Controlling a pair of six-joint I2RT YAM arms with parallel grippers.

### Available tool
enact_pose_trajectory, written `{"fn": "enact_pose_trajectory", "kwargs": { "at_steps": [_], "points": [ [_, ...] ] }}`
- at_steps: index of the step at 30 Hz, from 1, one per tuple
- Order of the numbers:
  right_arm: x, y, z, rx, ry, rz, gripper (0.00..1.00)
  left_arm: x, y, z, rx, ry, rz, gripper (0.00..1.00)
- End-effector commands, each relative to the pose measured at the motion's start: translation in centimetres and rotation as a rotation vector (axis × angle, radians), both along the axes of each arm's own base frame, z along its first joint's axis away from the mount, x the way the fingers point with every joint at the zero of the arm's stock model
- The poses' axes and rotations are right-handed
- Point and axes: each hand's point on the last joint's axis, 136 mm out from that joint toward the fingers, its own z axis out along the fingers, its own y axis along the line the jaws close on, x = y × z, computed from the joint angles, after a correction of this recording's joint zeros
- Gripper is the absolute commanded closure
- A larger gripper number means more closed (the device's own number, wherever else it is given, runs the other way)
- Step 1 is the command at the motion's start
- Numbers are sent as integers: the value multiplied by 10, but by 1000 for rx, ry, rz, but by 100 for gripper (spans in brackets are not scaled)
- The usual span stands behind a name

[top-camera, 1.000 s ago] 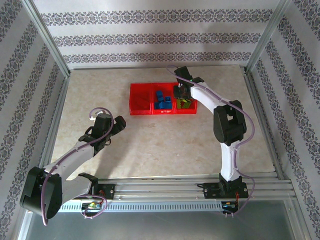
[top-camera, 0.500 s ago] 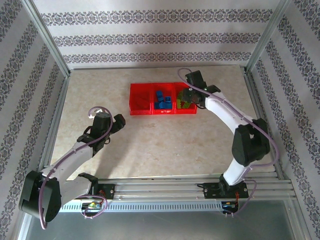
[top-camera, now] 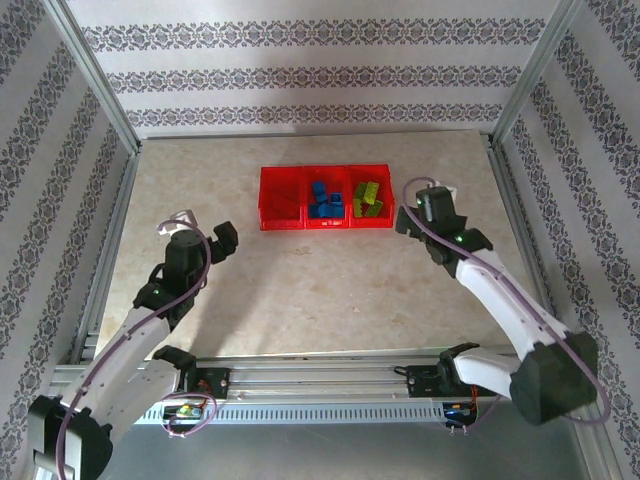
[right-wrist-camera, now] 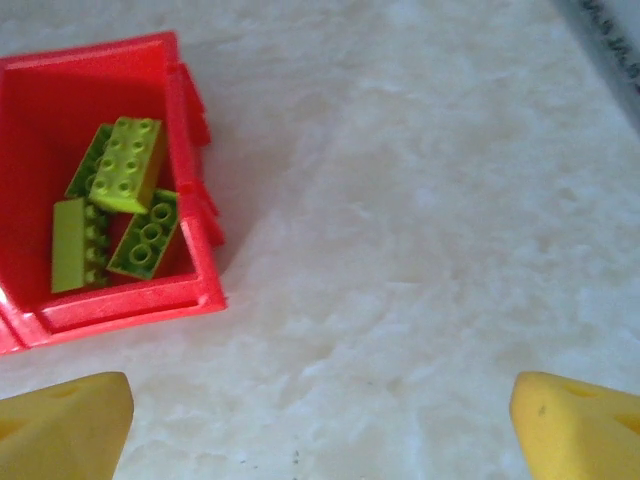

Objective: Sort the legos into containers by color
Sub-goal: Reset both arms

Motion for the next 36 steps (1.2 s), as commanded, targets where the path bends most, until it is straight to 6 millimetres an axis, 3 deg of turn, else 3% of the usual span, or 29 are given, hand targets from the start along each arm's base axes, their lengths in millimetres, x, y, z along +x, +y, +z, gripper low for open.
{"fn": "enact_pose_trajectory", "kwargs": {
  "at_steps": [1,7,16,21,28,36],
  "points": [
    [-12,-24,9,-30,-77,-84,2,-8,19,12,111,-36,43,0],
    [-35,-51,13,-71,-155,-170,2,-22,42,24,214,-86,125,0],
    [-32,-69,0,-136,-171,-225,2,-27,69,19,386,-73,212,0],
    [-23,-73,-10,-180,-179,-220,2,-16,78,11,430,-52,217,0],
    [-15,-77,-17,-254,-201,-198,2,15,92,-19,404,56,169,0],
    [-8,-81,-21,-257,-245,-188,2,39,100,-39,429,55,146,0]
  ]
}}
